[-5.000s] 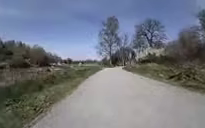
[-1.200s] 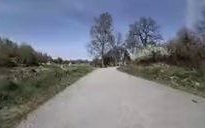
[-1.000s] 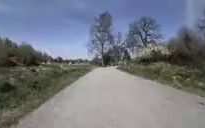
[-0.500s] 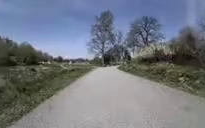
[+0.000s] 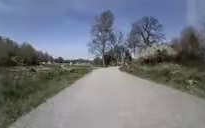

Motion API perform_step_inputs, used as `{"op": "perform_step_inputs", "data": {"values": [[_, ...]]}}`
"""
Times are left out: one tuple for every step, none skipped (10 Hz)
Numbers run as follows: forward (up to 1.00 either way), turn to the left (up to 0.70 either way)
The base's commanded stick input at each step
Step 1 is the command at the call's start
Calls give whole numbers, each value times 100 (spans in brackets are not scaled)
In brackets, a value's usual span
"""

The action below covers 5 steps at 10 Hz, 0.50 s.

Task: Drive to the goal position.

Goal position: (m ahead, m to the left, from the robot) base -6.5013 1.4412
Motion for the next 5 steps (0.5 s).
{"op": "perform_step_inputs", "data": {"values": [[85,0],[85,0],[85,0],[85,0],[85,0]]}}
